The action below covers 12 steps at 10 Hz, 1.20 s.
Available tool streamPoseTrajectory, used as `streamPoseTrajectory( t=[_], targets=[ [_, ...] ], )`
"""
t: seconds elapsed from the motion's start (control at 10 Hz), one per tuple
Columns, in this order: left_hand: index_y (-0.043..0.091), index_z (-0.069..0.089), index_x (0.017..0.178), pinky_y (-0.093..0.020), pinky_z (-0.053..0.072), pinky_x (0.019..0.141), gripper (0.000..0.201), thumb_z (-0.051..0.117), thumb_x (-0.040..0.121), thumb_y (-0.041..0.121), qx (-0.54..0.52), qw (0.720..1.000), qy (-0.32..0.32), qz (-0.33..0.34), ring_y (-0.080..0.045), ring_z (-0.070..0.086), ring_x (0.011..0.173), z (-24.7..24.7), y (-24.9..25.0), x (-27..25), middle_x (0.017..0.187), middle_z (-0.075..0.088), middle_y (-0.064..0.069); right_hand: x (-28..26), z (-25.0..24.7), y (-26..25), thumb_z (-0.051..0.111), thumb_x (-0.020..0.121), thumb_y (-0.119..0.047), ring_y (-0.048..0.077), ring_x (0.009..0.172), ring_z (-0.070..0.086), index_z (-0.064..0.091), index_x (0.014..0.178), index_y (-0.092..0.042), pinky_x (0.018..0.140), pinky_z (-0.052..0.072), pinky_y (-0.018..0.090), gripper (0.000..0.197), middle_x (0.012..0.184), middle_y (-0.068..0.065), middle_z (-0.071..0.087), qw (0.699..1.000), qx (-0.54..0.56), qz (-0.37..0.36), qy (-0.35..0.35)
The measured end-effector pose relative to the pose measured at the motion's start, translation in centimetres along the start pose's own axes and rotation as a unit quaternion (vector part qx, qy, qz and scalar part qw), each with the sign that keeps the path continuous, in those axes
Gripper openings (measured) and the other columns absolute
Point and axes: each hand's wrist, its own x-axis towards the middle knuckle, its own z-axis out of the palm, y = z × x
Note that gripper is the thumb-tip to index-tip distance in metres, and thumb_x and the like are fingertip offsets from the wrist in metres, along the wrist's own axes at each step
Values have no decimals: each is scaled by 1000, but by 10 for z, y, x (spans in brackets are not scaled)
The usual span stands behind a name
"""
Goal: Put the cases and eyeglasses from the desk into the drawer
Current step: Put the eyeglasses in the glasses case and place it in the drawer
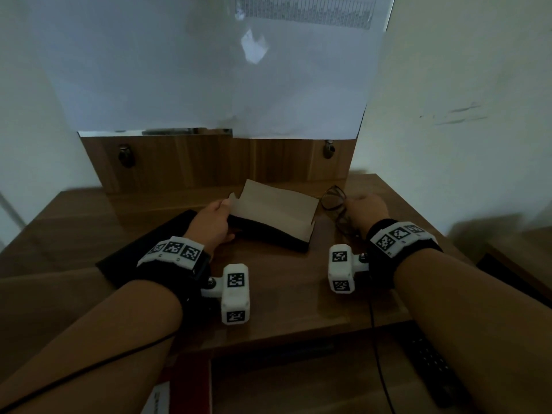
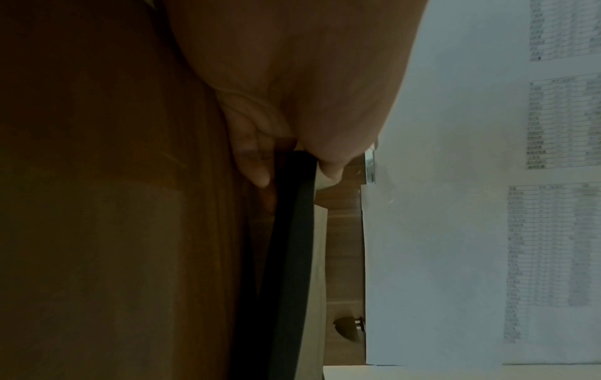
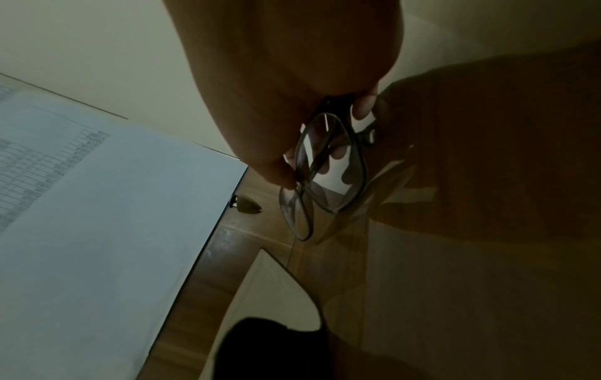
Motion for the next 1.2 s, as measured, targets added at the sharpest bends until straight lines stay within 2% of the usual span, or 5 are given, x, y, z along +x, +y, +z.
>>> streamPoseTrajectory(
  t=[0.1, 0.4, 0.7, 1.1, 1.2],
  targets=[
    [21, 45, 141, -28, 52, 74, 41, 34, 104, 35, -20, 1000, 10, 2, -20, 52, 104, -2, 0, -1, 134, 49, -7, 5, 8, 5, 53, 85, -26, 29, 84, 61, 68, 99, -7, 78, 54, 35, 28, 81, 7, 64, 969, 242, 43, 30],
    [26, 47, 138, -31, 50, 76, 41, 33, 103, 42, -36, 999, 11, 0, -15, 53, 94, -4, 1, -8, 125, 50, -1, -4, 3, -12, 63, 80, -27, 12, 64, 50, 62, 69, -20, 56, 42, 23, 13, 67, -1, 56, 922, 384, -36, 22],
    [27, 46, 140, -34, 51, 81, 43, 37, 101, 44, -49, 999, 5, -7, -20, 54, 108, -8, -2, -8, 129, 52, 0, -25, 7, -48, 69, 79, -23, 13, 64, 56, 64, 66, -23, 65, 51, 27, 14, 71, 3, 62, 878, 464, -107, -43],
    [24, 45, 140, -32, 54, 71, 42, 41, 101, 38, -91, 995, -22, -30, -28, 52, 122, -13, 1, -9, 143, 48, -8, -51, 24, -70, 65, 83, -23, 11, 69, 52, 65, 78, -17, 58, 45, 19, 8, 73, -1, 58, 906, 365, -197, -80],
    [14, 46, 140, -37, 54, 84, 46, 44, 100, 38, -89, 996, -18, -4, -19, 58, 97, -11, -3, -11, 143, 51, -15, -52, 28, -69, 65, 83, -23, 8, 69, 53, 64, 78, -15, 60, 45, 16, 9, 71, -4, 58, 919, 334, -198, -75]
  ],
)
